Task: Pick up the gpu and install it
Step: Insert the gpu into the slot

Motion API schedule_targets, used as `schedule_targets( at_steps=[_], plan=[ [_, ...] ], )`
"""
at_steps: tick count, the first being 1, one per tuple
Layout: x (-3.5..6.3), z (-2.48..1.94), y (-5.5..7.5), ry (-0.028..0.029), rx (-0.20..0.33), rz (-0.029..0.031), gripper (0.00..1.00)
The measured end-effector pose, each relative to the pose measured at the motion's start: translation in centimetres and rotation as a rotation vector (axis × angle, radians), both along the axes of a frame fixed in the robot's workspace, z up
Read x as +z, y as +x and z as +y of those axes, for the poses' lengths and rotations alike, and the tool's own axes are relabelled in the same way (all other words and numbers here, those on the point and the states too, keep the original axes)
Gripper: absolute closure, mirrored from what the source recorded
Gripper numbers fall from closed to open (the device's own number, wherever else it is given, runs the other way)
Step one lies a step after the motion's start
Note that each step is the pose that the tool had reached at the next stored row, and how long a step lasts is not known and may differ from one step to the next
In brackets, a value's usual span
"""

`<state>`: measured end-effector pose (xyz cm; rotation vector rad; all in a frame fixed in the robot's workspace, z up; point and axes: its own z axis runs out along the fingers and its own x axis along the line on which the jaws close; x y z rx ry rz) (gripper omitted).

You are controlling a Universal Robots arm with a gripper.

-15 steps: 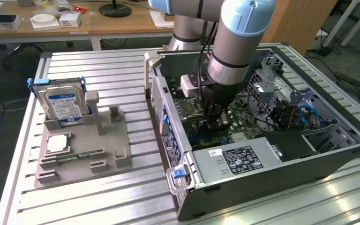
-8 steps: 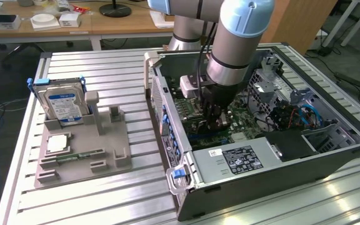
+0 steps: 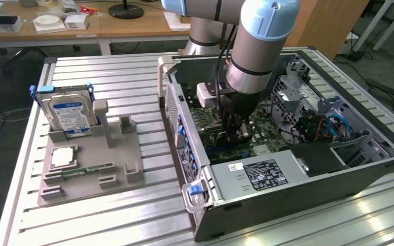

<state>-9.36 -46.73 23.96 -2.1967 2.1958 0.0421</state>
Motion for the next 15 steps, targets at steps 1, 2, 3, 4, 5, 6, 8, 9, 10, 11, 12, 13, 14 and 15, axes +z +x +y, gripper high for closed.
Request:
schedule_targets(
  at_steps=[1, 2, 3, 4, 5, 6, 8, 9, 10, 11, 12, 13, 14, 15],
  plan=[
    [0.0, 0.0, 0.0, 0.0, 0.0, 0.0, 0.74],
    [0.0, 0.0, 0.0, 0.0, 0.0, 0.0, 0.74],
    [0.0, 0.0, 0.0, 0.0, 0.0, 0.0, 0.74],
    [0.0, 0.0, 0.0, 0.0, 0.0, 0.0, 0.74],
    [0.0, 0.0, 0.0, 0.0, 0.0, 0.0001, 0.74],
    [0.0, 0.0, 0.0, 0.0, 0.0, 0.0, 0.74],
    [0.0, 0.0, 0.0, 0.0, 0.0, 0.0, 0.74],
    [0.0, 0.0, 0.0, 0.0, 0.0, 0.0001, 0.74],
    [0.0, 0.0, 0.0, 0.0, 0.0, 0.0, 0.74],
    [0.0, 0.0, 0.0, 0.0, 0.0, 0.0, 0.74],
    [0.0, 0.0, 0.01, 0.0, 0.0, 0.0, 0.74],
    [0.0, 0.0, 0.01, 0.0001, 0.0, 0.0, 0.74],
    [0.0, 0.02, 0.02, 0.0001, 0.0, 0.0, 0.74],
    [0.0, 0.02, 0.02, 0.0, 0.0, 0.0001, 0.74]
  ],
)
